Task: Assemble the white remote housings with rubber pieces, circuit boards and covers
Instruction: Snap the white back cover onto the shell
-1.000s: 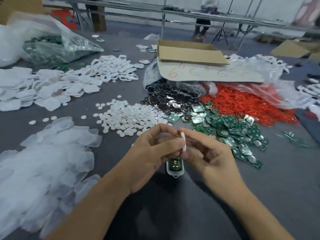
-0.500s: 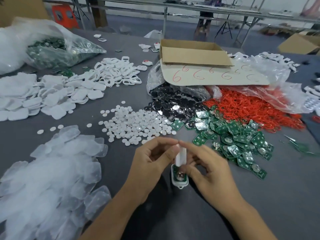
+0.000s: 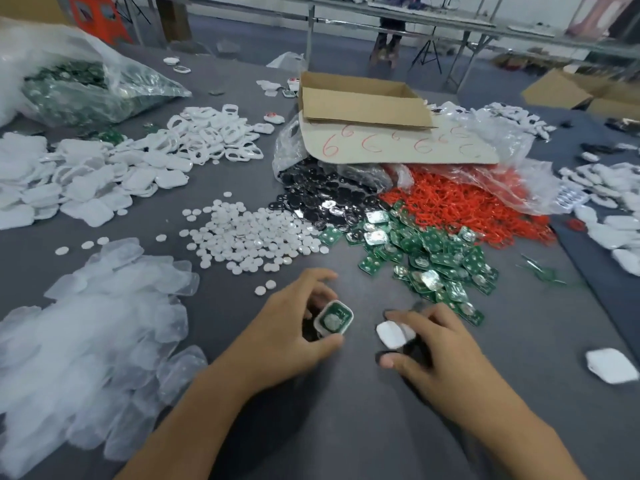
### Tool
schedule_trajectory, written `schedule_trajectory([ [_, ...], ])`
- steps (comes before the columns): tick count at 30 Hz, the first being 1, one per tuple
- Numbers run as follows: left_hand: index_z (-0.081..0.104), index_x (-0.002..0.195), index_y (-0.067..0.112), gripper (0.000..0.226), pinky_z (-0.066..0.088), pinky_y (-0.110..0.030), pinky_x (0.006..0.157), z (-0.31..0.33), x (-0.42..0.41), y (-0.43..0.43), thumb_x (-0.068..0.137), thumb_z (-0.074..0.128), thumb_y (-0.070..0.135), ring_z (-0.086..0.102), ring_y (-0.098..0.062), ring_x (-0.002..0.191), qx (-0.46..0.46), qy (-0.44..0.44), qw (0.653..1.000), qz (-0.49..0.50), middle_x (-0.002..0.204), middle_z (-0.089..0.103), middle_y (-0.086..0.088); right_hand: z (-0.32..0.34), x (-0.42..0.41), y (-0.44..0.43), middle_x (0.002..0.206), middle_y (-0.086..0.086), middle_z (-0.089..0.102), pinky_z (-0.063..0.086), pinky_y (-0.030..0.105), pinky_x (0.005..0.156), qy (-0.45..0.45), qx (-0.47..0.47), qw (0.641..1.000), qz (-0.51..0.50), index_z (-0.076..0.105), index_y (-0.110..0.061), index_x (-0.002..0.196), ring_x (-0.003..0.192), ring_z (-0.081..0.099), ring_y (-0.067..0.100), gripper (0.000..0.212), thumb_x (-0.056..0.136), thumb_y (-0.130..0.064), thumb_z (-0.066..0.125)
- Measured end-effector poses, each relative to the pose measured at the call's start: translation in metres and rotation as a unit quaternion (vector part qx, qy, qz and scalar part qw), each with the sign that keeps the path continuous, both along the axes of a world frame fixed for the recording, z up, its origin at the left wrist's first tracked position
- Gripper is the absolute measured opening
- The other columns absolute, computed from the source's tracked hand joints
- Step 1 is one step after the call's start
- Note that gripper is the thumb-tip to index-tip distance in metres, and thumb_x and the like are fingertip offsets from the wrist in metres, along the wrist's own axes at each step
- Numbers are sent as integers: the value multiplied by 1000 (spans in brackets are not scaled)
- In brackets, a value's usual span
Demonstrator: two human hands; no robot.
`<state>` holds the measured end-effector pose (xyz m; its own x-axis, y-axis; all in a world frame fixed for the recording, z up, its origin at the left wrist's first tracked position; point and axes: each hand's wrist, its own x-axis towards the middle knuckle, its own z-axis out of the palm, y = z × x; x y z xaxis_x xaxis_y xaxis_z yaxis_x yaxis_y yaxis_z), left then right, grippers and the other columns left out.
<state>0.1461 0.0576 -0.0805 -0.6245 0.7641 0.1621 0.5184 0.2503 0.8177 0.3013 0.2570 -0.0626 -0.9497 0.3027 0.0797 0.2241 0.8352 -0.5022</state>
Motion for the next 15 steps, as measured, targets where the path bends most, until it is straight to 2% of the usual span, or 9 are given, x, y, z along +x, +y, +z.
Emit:
schedule_trajectory([
  [2, 44, 136, 41, 69, 47, -15, 94, -1, -2, -3, 80, 80, 24, 60, -2, 115, 4, -7, 1000, -20, 119, 59, 22, -1, 11, -2, 111, -11, 43, 36, 19, 92, -20, 1, 999, 27, 61, -32, 128, 105, 46, 7, 48, 84, -33, 79],
  [4, 43, 138, 45, 71, 47, -18, 99, -3, -3, -4, 79, 79, 25, 57, -3, 120, 1, -2, 999, -32, 123, 56, 23, 0, 12, -4, 114, -8, 47, 38, 23, 96, -9, 18, 999, 42, 65, -23, 124, 109, 50, 17, 41, 86, -21, 78],
  [6, 40, 139, 49, 74, 45, -21, 103, -4, -3, -6, 77, 79, 37, 51, -3, 124, -24, 26, 999, -27, 124, 53, 26, 3, 10, -7, 110, -12, 49, 35, 13, 91, 2, 24, 999, 45, 66, -23, 120, 106, 52, 15, 35, 87, -23, 76],
  [8, 39, 139, 50, 75, 43, -26, 103, -3, -4, -6, 74, 78, 48, 44, -2, 123, -50, 58, 997, -17, 119, 53, 29, 7, 6, -11, 104, -19, 48, 34, 5, 84, 26, 12, 999, 44, 65, -30, 119, 96, 51, 2, 31, 89, -31, 73],
  [12, 39, 139, 49, 73, 41, -26, 102, -3, -6, -5, 76, 76, 45, 46, 0, 117, -62, 52, 996, -23, 112, 60, 28, 13, -18, -22, 103, -17, 51, 40, 6, 77, 91, -44, 995, 24, 69, -36, 115, 94, 55, 1, 30, 86, -32, 77],
  [15, 41, 139, 45, 73, 41, -18, 99, -4, -8, -6, 77, 79, 37, 49, -2, 115, -51, 42, 998, -17, 110, 62, 25, 14, -39, -30, 107, -13, 53, 42, 9, 81, 76, -48, 994, 55, 70, -31, 115, 99, 53, -1, 29, 87, -34, 75],
])
